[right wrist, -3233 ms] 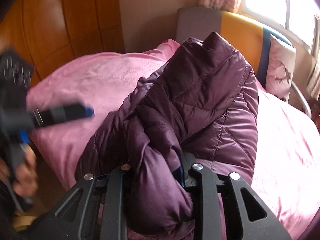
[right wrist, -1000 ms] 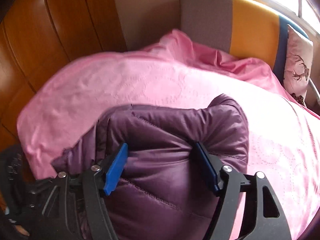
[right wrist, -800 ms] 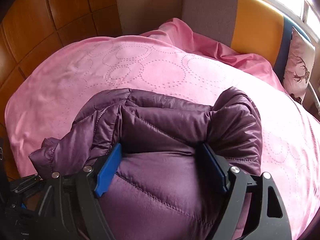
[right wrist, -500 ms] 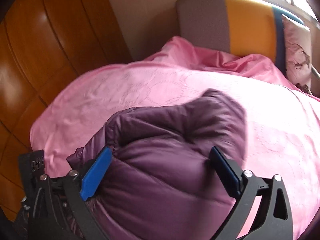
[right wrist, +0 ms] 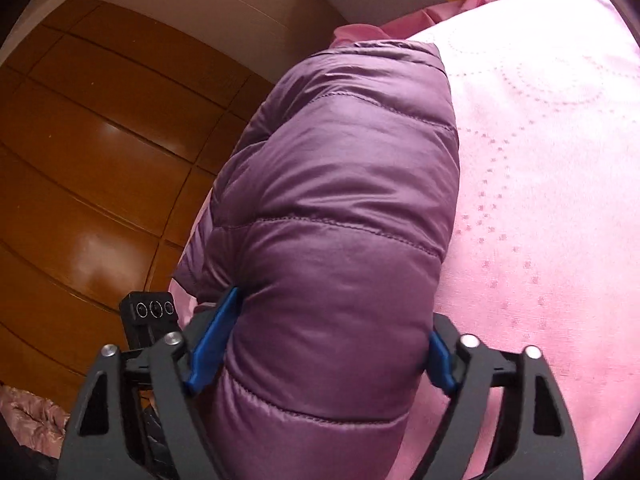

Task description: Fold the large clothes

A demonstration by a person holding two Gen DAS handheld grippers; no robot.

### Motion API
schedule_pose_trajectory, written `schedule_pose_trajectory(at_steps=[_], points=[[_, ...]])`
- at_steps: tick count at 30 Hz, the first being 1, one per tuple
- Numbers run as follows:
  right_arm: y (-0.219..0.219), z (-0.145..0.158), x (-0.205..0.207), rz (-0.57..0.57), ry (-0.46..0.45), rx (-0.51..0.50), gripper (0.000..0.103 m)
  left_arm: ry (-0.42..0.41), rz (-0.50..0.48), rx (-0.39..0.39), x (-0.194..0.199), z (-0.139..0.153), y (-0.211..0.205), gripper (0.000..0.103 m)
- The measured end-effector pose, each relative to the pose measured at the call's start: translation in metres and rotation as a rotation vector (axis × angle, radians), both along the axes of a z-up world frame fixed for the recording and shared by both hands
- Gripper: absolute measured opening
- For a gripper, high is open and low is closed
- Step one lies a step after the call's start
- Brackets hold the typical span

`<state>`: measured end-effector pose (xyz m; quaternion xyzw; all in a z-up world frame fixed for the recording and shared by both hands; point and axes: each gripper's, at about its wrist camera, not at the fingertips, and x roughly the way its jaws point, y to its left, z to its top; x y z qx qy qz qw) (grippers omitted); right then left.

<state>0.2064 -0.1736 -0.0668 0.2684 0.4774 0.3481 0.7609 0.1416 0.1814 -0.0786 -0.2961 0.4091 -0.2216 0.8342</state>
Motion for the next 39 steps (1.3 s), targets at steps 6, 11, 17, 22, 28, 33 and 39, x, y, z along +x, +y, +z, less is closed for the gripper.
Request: schedule_pose_trajectory(at_steps=[6,11,17,22,28,33,39], points=[[-0.041,0.05,-0.031,-0.026,-0.165,-0.041,0.058,-0.032,-0.112,-0.027,0.021,0.018,-0.054,0.042],[-0.131,0.077,-0.055,-0.177,-0.224,-0.056,0.058,-0.052,-0.278,-0.028,0.07,0.036,-0.149,0.038],[-0.251,0.07,-0.073,-0.4,-0.206,-0.069,0.058,-0.078,-0.5,0.101,0.133,0.05,-0.296,0.038],[-0.302,0.012,-0.077,-0.507,-0.029,-0.139,0.071,-0.031,-0.475,0.317,0.157,0.027,-0.358,0.047],[-0.32,0.022,-0.108,-0.605,-0.052,-0.215,0.089,-0.139,-0.402,0.434,0.14,0.041,-0.351,0.062],[-0.29,0.078,-0.131,-0.717,-0.218,-0.424,0.09,-0.3,-0.275,0.475,0.122,0.085,-0.341,0.062],[-0.246,0.097,-0.074,-0.742,-0.231,-0.573,0.082,-0.413,-0.381,0.387,0.108,0.118,-0.367,0.062]])
